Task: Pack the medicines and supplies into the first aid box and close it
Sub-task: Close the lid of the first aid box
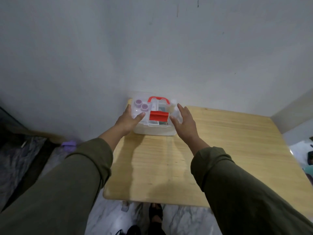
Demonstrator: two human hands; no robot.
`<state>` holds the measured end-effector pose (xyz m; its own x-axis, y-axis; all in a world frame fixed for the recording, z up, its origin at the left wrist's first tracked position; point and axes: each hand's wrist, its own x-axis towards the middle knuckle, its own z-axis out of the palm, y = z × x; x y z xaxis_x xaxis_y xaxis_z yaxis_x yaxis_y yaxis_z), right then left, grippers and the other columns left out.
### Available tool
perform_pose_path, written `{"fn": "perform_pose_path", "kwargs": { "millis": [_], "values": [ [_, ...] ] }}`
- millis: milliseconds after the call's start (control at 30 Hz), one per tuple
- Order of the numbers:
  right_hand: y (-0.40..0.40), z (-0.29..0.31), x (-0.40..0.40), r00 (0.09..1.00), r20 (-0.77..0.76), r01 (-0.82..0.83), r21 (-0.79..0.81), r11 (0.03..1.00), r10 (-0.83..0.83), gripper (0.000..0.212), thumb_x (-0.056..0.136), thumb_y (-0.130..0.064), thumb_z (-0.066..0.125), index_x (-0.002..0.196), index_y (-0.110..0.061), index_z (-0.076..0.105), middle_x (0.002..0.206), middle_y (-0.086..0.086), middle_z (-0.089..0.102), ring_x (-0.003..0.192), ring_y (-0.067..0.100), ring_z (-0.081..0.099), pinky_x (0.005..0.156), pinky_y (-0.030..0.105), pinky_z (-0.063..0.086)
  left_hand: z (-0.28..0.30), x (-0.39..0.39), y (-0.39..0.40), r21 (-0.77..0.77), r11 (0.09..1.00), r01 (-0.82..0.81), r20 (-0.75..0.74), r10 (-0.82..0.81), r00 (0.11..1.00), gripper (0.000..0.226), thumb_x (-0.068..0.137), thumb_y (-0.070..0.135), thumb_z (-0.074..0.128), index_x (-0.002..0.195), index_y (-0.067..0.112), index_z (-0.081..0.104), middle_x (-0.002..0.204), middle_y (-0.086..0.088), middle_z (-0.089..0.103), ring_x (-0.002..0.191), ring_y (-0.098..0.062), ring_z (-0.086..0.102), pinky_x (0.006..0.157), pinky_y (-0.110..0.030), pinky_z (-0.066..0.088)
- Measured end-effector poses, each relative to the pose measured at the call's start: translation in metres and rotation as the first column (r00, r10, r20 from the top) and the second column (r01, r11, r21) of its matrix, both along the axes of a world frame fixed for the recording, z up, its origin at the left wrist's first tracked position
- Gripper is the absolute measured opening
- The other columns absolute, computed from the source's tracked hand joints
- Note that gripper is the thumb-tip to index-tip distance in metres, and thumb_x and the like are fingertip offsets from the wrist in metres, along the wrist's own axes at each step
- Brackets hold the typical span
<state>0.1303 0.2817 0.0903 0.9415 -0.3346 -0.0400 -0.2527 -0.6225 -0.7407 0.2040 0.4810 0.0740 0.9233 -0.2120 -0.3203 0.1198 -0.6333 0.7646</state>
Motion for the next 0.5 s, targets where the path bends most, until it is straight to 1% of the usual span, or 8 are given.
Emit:
{"fn": "perform_pose_path", "kwargs": {
  "millis": [100, 133, 200, 267, 333, 400, 500],
  "values": [
    [0.001, -0.003, -0.004, 1.0, -0.026, -0.005, -0.029, 1.0, 0.004, 0.057, 0.096, -0.037, 0.047, 0.147, -0.025, 0.024, 0.159, 0.007, 0.015, 0.146, 0.025, 0.013, 0.116, 0.041, 0.019, -0.008, 0.0, 0.004, 0.026, 0.999, 0.02, 0.018, -0.021, 1.0, 0.079, 0.088, 0.058, 0.047, 0.15, 0.024, 0.012, 0.154, -0.005, 0.032, 0.136, -0.032, 0.038, 0.108, -0.046, 0.037],
    [0.002, -0.004, -0.005, 0.999, -0.032, -0.009, -0.049, 0.999, 0.007, 0.056, 0.096, -0.038, 0.047, 0.146, -0.025, 0.025, 0.159, 0.007, 0.014, 0.146, 0.026, 0.014, 0.115, 0.041, 0.02, -0.009, -0.002, 0.002, 0.028, 1.0, 0.014, 0.04, -0.015, 0.999, 0.077, 0.089, 0.055, 0.048, 0.15, 0.023, 0.013, 0.153, -0.005, 0.034, 0.135, -0.031, 0.04, 0.107, -0.045, 0.038],
    [0.005, -0.006, -0.006, 0.999, -0.036, -0.012, -0.096, 0.995, 0.009, 0.052, 0.095, -0.039, 0.047, 0.144, -0.027, 0.031, 0.158, 0.006, 0.014, 0.145, 0.026, 0.018, 0.114, 0.04, 0.025, -0.01, -0.004, -0.001, 0.014, 1.0, -0.007, 0.13, 0.005, 0.992, 0.072, 0.091, 0.047, 0.051, 0.149, 0.023, 0.016, 0.152, -0.004, 0.035, 0.134, -0.029, 0.041, 0.104, -0.043, 0.04],
    [0.008, -0.008, -0.005, 1.0, -0.013, 0.016, -0.122, 0.992, -0.018, 0.046, 0.096, -0.042, 0.045, 0.139, -0.03, 0.039, 0.157, 0.005, 0.017, 0.143, 0.026, 0.022, 0.112, 0.041, 0.028, -0.008, -0.008, -0.003, 0.03, 1.0, 0.004, 0.25, -0.011, 0.968, 0.068, 0.092, 0.04, 0.053, 0.148, 0.029, 0.016, 0.155, -0.003, 0.027, 0.137, -0.027, 0.036, 0.105, -0.043, 0.039],
    [0.011, -0.008, -0.003, 0.999, 0.024, 0.045, -0.11, 0.993, -0.042, 0.041, 0.095, -0.047, 0.041, 0.134, -0.033, 0.047, 0.156, 0.004, 0.019, 0.144, 0.026, 0.021, 0.115, 0.046, 0.028, -0.008, -0.01, -0.003, 0.143, 0.988, 0.055, 0.336, -0.101, 0.936, 0.064, 0.093, 0.037, 0.052, 0.147, 0.037, 0.017, 0.159, 0.0, 0.012, 0.142, -0.027, 0.028, 0.109, -0.046, 0.035],
    [0.014, -0.007, 0.0, 0.999, 0.026, 0.045, -0.096, 0.994, -0.042, 0.04, 0.095, -0.048, 0.041, 0.13, -0.033, 0.051, 0.156, 0.004, 0.02, 0.144, 0.026, 0.021, 0.114, 0.051, 0.028, -0.007, -0.013, -0.002, 0.257, 0.96, 0.112, 0.341, -0.199, 0.919, 0.063, 0.094, 0.036, 0.05, 0.147, 0.04, 0.017, 0.161, 0.002, 0.002, 0.145, -0.026, 0.02, 0.111, -0.047, 0.032],
    [0.017, -0.004, 0.003, 0.999, 0.017, 0.043, -0.116, 0.992, -0.041, 0.042, 0.089, -0.05, 0.052, 0.125, -0.029, 0.055, 0.154, 0.005, 0.024, 0.141, 0.027, 0.026, 0.112, 0.051, 0.031, -0.006, -0.016, -0.001, 0.337, 0.933, 0.125, 0.332, -0.242, 0.912, 0.064, 0.095, 0.037, 0.048, 0.148, 0.042, 0.012, 0.161, 0.002, -0.001, 0.146, -0.025, 0.017, 0.109, -0.045, 0.033]
  ]
}}
